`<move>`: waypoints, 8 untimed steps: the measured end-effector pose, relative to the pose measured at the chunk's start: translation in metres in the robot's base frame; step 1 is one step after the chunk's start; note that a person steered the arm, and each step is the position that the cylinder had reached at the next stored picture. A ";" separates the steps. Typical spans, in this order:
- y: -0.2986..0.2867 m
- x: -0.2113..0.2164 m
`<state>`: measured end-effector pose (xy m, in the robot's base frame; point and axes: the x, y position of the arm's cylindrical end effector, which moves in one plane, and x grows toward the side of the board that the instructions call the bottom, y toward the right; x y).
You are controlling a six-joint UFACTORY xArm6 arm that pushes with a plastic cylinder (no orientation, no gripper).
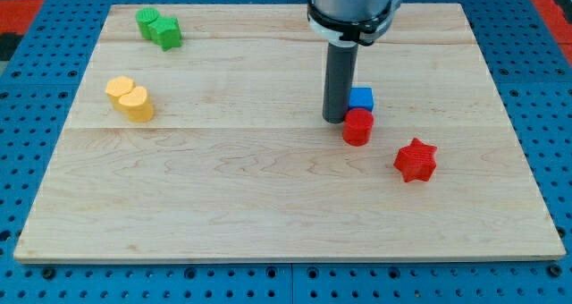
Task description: Push your arm to the blue cube
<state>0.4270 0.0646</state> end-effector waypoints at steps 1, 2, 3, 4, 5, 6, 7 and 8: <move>0.019 0.009; 0.032 0.009; 0.016 0.008; -0.030 0.005; -0.020 -0.027; 0.005 -0.062; 0.062 -0.067; 0.093 -0.055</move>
<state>0.3721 0.1580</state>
